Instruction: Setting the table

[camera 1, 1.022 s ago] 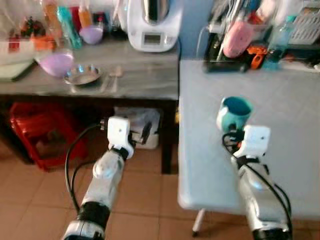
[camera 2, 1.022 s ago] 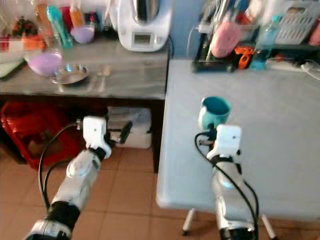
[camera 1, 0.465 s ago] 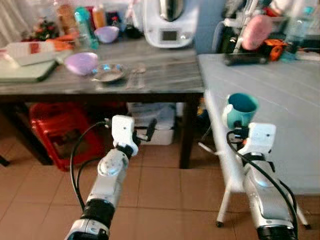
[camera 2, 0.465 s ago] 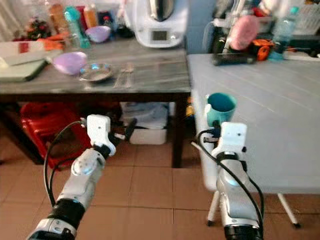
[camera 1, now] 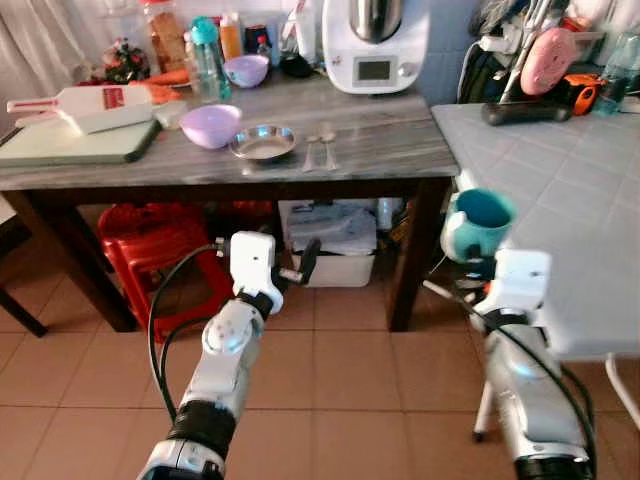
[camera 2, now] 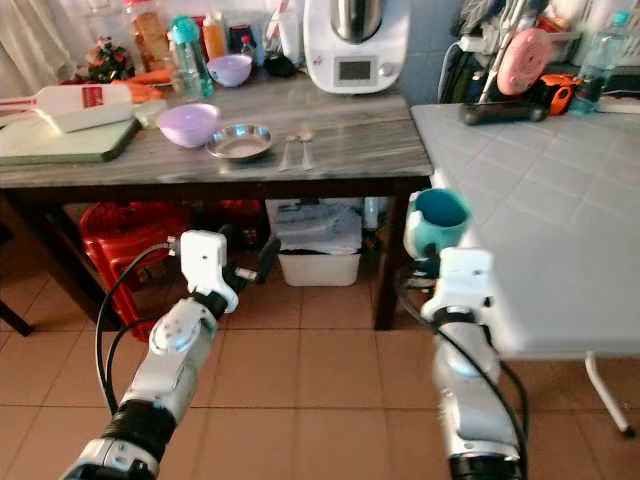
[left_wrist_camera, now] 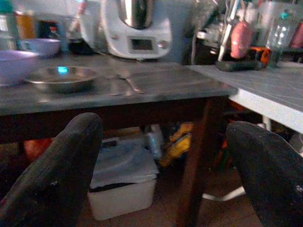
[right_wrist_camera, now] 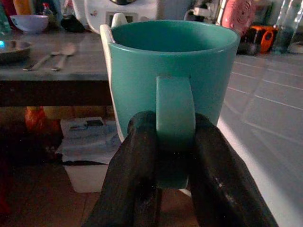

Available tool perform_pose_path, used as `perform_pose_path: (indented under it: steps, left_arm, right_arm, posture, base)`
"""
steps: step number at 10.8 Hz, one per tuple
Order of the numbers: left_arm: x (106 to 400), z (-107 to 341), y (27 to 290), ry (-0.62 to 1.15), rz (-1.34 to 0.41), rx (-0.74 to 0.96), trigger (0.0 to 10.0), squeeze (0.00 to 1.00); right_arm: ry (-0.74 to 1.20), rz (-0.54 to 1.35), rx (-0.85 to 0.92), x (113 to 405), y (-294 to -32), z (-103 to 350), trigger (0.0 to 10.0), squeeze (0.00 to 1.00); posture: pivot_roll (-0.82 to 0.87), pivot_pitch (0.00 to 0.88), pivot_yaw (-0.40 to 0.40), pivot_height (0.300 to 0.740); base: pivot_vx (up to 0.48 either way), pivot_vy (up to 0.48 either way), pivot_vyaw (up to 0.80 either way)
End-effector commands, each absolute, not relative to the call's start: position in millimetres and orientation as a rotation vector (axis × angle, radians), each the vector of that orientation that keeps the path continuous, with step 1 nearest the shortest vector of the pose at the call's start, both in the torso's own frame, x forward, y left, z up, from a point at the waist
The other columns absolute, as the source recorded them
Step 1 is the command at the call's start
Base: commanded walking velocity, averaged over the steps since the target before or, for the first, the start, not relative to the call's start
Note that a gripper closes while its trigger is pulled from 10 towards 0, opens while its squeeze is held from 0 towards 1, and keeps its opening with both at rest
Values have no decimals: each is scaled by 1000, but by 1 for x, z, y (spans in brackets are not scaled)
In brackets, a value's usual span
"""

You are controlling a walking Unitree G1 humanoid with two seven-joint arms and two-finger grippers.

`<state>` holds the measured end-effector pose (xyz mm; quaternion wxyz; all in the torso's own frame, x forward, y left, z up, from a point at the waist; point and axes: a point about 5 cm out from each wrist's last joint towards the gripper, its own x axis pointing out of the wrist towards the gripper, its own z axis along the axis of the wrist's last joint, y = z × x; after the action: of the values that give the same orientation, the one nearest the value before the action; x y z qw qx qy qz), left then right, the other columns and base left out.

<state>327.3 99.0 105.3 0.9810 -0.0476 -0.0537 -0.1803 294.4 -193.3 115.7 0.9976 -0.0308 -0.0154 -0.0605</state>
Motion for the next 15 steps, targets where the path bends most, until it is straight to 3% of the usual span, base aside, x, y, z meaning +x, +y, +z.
perform_pose_path:
  steps: [1,8,15]
  left_arm:
    - [328,105,111,-112,-328,-77,10000,0]
    - [328,104,109,-110,-328,-77,10000,0]
    - [323,108,104,-138,-441,-154,10000,0]
  right_arm:
    - [-68,-81,-52,298,-180,124,10000,0]
    - [-62,-74,-54,298,-180,122,10000,0]
    - [-60,-62,-58,299,-178,121,10000,0]
  posture:
    - [-41,0,30,740]
    - [-37,0,24,740]
    - [-40,0,21,740]
  base:
    - [0,480,0]
    - [0,449,0]
    - [0,0,0]
